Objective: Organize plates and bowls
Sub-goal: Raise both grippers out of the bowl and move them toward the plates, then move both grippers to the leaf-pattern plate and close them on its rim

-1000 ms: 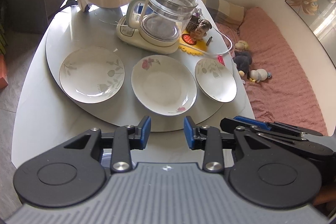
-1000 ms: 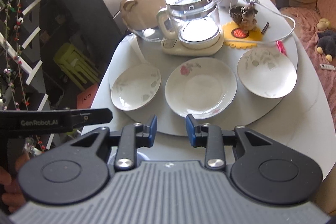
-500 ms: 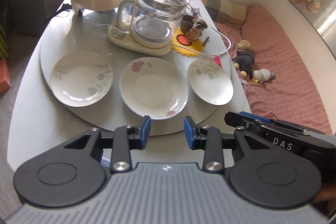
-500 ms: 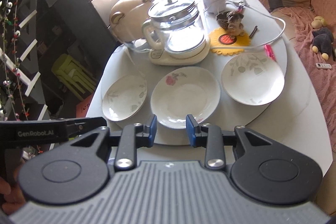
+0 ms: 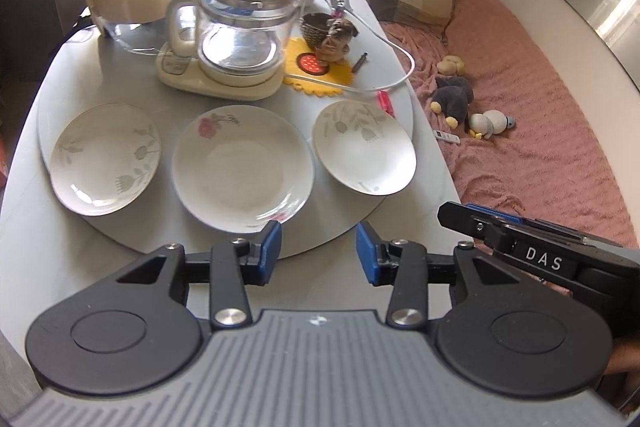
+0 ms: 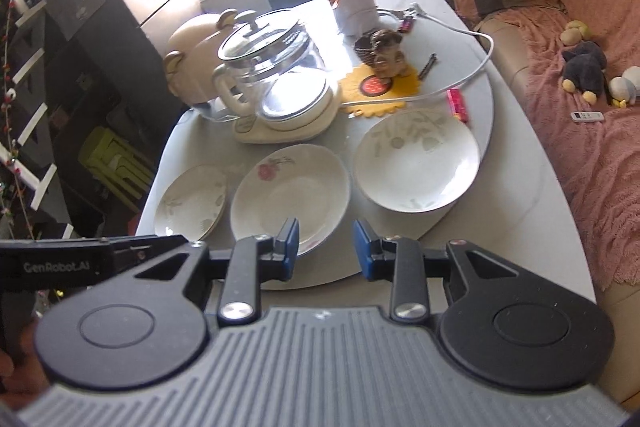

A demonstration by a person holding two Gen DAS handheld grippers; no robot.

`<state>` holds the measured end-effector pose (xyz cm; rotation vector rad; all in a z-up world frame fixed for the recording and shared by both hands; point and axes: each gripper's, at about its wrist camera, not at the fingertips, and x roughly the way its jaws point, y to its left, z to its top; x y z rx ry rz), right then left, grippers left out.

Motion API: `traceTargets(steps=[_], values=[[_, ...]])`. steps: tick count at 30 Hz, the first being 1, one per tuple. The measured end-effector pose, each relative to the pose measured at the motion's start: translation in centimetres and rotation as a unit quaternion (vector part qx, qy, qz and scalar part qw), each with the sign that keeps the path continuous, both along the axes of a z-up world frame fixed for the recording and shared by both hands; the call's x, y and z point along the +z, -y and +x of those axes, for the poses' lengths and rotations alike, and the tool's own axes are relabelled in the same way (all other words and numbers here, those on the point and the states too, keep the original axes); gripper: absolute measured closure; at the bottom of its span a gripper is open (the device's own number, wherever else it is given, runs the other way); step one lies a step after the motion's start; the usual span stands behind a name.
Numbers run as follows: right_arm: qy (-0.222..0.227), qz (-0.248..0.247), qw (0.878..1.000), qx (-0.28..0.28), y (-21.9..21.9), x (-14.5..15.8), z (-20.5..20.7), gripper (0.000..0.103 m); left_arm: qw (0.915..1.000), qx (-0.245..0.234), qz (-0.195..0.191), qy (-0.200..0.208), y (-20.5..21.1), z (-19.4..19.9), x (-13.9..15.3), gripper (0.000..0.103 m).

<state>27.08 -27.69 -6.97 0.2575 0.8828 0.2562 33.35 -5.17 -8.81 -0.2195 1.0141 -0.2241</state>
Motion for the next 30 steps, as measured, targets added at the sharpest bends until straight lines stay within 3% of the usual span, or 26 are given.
traceTargets(steps=[17, 21, 30], values=[[-0.018, 0.006, 1.000, -0.025, 6.7, -1.9, 2.5, 0.069, 0.9993, -0.032, 0.020, -0.009, 7.8, 3.3, -1.4, 0.048], [-0.030, 0.016, 0.999, -0.025, 7.7, -3.3, 4.0, 0.069, 0.9991, -0.034, 0.019, -0.017, 8.8, 4.4, -3.0, 0.048], [-0.035, 0.025, 0.999, -0.013, 9.7, -5.7, 9.0, 0.069, 0.9979, -0.017, 0.060, -0.016, 10.7, 8.6, -6.4, 0.048]])
